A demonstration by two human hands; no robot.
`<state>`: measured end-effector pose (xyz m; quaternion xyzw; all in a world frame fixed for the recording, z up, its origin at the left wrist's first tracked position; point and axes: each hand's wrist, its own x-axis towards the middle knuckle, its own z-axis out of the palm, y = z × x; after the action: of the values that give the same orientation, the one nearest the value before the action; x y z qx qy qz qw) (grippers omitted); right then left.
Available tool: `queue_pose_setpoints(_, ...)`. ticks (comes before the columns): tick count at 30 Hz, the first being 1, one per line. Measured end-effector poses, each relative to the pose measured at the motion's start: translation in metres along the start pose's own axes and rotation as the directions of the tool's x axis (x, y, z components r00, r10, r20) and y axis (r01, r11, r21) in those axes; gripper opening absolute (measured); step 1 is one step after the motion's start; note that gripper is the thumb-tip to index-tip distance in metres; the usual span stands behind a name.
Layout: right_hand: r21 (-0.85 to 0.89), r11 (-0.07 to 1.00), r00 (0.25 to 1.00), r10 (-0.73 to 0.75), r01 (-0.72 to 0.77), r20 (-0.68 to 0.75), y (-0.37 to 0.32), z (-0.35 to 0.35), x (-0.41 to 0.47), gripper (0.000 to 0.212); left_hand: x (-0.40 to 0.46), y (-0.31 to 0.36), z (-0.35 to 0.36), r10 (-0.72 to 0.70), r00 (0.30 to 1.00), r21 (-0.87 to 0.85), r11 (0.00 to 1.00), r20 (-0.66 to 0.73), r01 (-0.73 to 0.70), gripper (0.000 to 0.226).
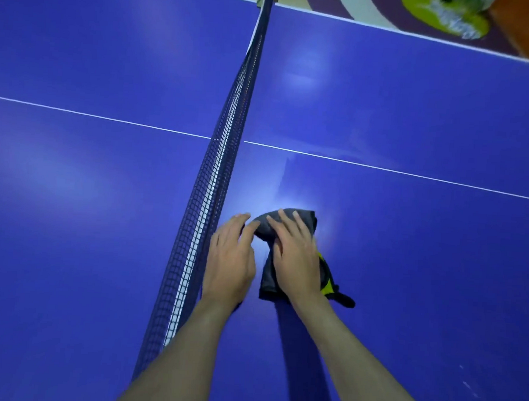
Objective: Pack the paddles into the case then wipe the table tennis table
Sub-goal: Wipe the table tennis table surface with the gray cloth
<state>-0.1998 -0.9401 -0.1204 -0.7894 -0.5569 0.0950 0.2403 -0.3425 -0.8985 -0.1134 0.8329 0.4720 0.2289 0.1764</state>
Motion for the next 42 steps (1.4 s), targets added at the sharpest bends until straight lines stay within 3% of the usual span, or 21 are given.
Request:
queue_pose_setpoints(5, -0.032, 0.997, 0.996, -0.071, 0.072, 0.051, -0.028, 0.007, -0.085, 0.053, 0.014, 0.017, -0.041, 0.113, 0.994, -0.073, 0.991, -0.002, -0.113, 0.043)
queue_pose_setpoints(8, -0.057, 0.993, 0.994, -0.096, 0.099, 0.056, -0.038, 0.008, -0.112, 0.058, 0.035, 0.004, -0.060, 0.188, 0.982, 0.106, 0.977, -0.002, -0.187, 0.043)
queue_pose_setpoints(11, -0.070, 0.989, 0.988, -0.128, 0.134, 0.082, -0.034, 0.007, -0.102, 0.056, 0.035, -0.034, -0.067, 0.033, 0.987, 0.384, 0.919, 0.159, -0.092, 0.054)
queue_pose_setpoints(14, -0.056, 0.988, 0.986, -0.142, 0.147, 0.082, -0.029, 0.009, -0.066, 0.053, 0.017, -0.079, -0.062, -0.053, 0.971, 0.447, 0.893, 0.233, -0.058, 0.059)
queue_pose_setpoints(19, -0.065, 0.990, 0.992, -0.127, 0.128, 0.008, -0.019, 0.017, 0.031, 0.048, -0.005, -0.113, -0.045, 0.120, 0.985, 0.327, 0.932, 0.125, -0.155, 0.047)
queue_pose_setpoints(22, -0.037, 0.998, 0.998, -0.055, 0.055, -0.021, -0.014, 0.022, 0.089, 0.047, -0.004, -0.113, -0.043, 0.057, 0.995, 0.201, 0.977, 0.080, -0.072, 0.052)
queue_pose_setpoints(30, -0.012, 1.000, 0.998, 0.026, -0.026, -0.065, -0.005, 0.028, 0.188, 0.046, -0.002, -0.107, -0.043, -0.031, 0.997, 0.105, 0.994, 0.066, 0.024, 0.055)
queue_pose_setpoints(35, -0.022, 0.999, 0.999, 0.032, -0.033, -0.040, -0.018, 0.031, 0.157, 0.050, -0.003, -0.106, -0.044, -0.042, 0.997, 0.107, 0.994, 0.069, 0.035, 0.055)
queue_pose_setpoints(42, -0.065, 0.990, 0.992, -0.125, 0.125, -0.002, -0.062, 0.038, 0.009, 0.053, -0.003, -0.101, -0.047, -0.086, 0.994, 0.082, 0.993, 0.067, 0.080, 0.052)
